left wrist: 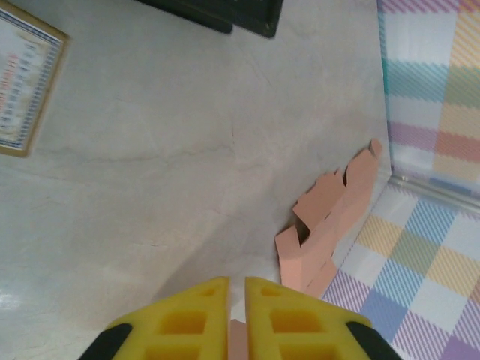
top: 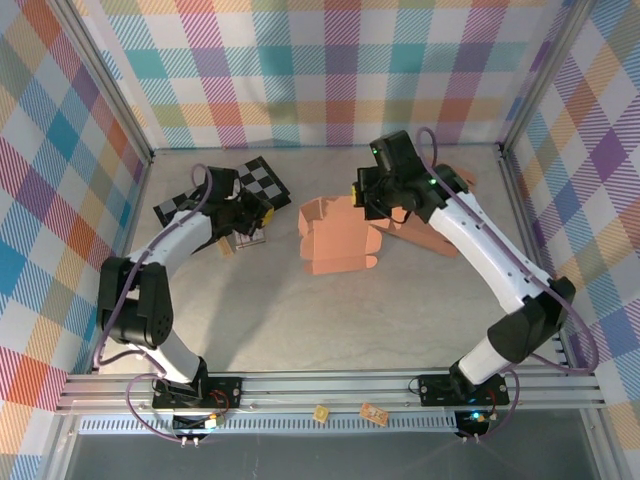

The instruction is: Fold the paper box

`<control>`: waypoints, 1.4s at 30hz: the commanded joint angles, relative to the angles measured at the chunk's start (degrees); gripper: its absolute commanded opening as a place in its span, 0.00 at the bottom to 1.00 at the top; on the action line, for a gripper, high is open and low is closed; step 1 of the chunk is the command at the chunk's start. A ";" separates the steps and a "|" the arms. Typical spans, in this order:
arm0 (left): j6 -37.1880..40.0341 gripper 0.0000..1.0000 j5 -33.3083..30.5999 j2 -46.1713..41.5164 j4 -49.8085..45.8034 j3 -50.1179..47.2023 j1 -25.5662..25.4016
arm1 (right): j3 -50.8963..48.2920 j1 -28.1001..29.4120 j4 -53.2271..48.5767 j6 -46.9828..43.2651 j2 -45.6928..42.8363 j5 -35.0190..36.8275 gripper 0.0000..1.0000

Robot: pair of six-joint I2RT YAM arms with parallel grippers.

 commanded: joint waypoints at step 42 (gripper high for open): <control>-13.95 0.27 7.59 0.45 47.18 -26.97 -8.55 | -3.84 -6.17 7.46 6.52 11.00 -9.06 0.00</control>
